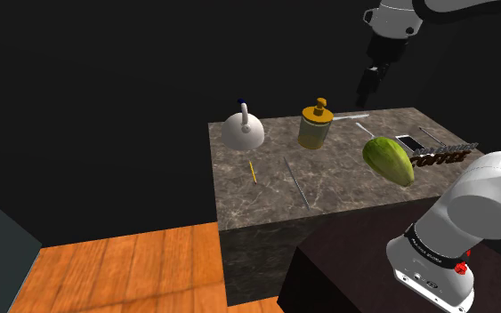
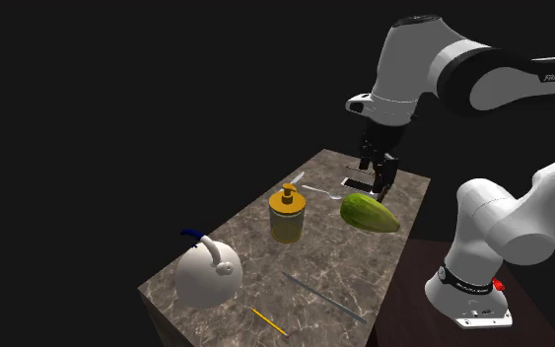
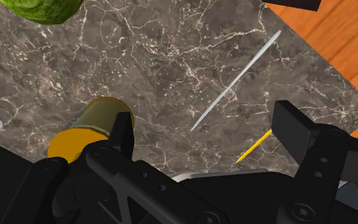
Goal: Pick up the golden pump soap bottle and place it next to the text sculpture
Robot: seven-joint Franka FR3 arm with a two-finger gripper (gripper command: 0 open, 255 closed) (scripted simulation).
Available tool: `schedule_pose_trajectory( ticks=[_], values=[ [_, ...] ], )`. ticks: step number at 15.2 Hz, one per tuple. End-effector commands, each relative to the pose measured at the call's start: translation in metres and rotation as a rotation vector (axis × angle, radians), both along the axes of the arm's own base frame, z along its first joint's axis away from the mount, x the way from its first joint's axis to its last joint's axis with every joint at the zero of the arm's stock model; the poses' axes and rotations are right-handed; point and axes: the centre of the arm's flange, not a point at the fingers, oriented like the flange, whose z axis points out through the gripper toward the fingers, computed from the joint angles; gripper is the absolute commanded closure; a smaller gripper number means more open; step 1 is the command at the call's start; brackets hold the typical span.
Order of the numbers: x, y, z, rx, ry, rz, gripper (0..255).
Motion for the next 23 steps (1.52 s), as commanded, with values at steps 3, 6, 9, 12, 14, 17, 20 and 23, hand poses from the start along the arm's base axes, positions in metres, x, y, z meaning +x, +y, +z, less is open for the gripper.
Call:
schedule_pose_trajectory(
  ticks=[3, 6, 9, 12, 14, 17, 20, 23],
  values=[
    [0.017, -0.016, -0.011, 0.01, -0.007, 0.003, 0],
    [0.044, -0.041, -0.029, 0.026, -0.017, 0.008, 0],
    [0.071, -0.065, -0.046, 0.041, -0.027, 0.013, 0],
    [0.098, -0.088, -0.063, 0.057, -0.038, 0.018, 0],
    [0.116, -0.104, -0.075, 0.067, -0.045, 0.022, 0],
    [0.143, -0.127, -0.093, 0.083, -0.055, 0.027, 0],
    [0.171, -0.149, -0.11, 0.098, -0.065, 0.032, 0],
    [0.191, -0.165, -0.122, 0.109, -0.072, 0.035, 0]
  ],
)
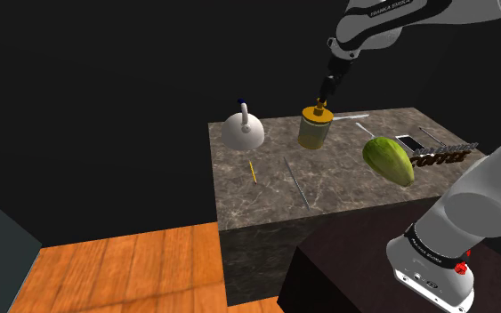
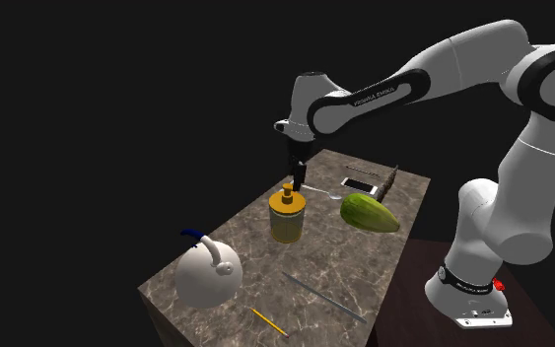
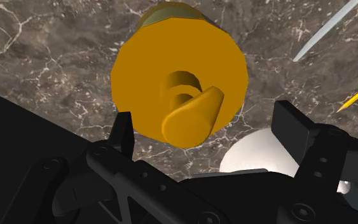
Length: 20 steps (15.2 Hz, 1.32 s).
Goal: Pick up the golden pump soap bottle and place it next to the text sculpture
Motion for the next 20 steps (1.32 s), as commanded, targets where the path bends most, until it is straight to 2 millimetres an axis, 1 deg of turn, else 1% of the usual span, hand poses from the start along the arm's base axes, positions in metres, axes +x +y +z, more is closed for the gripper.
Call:
schedule_pose_trajectory(
  ticks=[1, 6, 7, 15, 16, 20],
  values=[
    [0.005, -0.004, -0.009, 0.002, -0.003, 0.002, 0],
    [0.008, -0.003, -0.035, 0.002, -0.003, 0.002, 0],
    [0.009, -0.003, -0.043, 0.002, -0.003, 0.002, 0],
    [0.009, -0.003, -0.043, 0.002, -0.003, 0.002, 0],
    [0.009, -0.003, -0.043, 0.002, -0.003, 0.002, 255],
    [0.009, -0.003, -0.043, 0.002, -0.003, 0.002, 255]
  ],
)
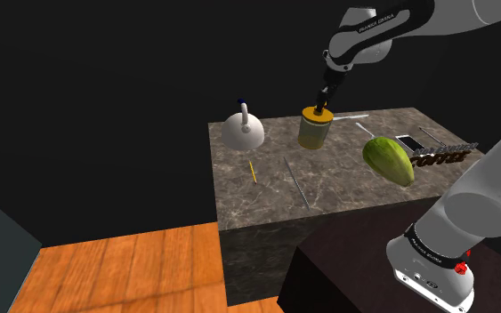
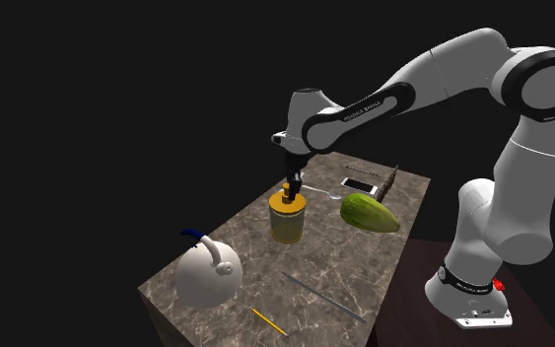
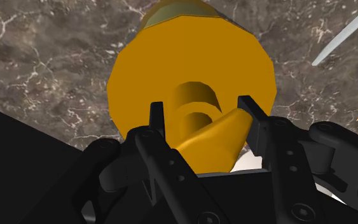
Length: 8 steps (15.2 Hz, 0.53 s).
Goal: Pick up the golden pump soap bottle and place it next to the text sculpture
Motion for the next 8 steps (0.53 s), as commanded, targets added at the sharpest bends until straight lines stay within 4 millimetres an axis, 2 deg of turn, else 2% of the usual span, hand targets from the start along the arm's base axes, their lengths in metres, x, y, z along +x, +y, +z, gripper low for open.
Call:
schedule_pose_trajectory(
  ticks=[1, 5, 8],
  values=[
    [0.0, 0.0, -0.001, 0.0, 0.001, 0.0, 255],
    [0.0, 0.0, -0.001, 0.0, 0.001, 0.0, 255],
    [0.0, 0.0, 0.015, 0.0, 0.001, 0.0, 255]
  ],
)
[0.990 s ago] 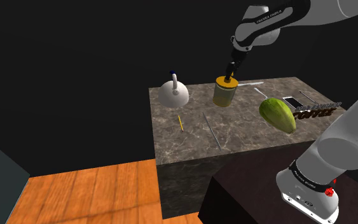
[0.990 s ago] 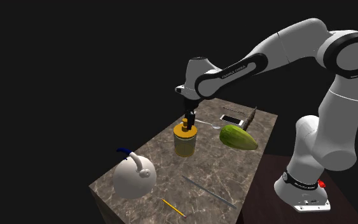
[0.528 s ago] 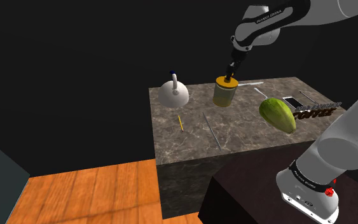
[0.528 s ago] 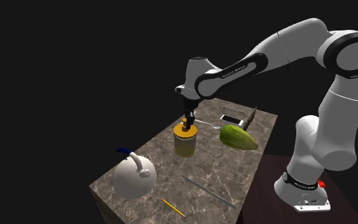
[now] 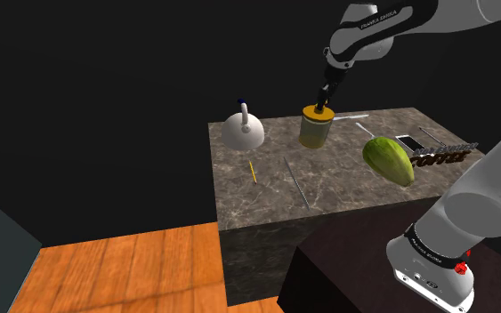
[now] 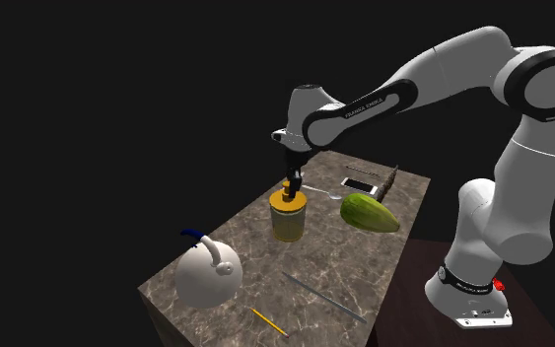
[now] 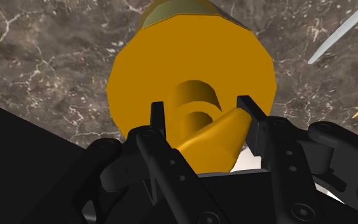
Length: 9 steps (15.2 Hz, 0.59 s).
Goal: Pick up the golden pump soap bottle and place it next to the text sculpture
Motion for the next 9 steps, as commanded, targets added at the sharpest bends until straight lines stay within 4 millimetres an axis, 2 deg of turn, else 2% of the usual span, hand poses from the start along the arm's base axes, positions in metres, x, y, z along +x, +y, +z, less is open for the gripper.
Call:
schedule_pose_trajectory(
  ticks=[1, 9],
  values=[
    [0.0, 0.0, 0.011, 0.0, 0.0, 0.0, 255],
    [0.0, 0.0, 0.053, 0.0, 0.0, 0.0, 255]
  ],
)
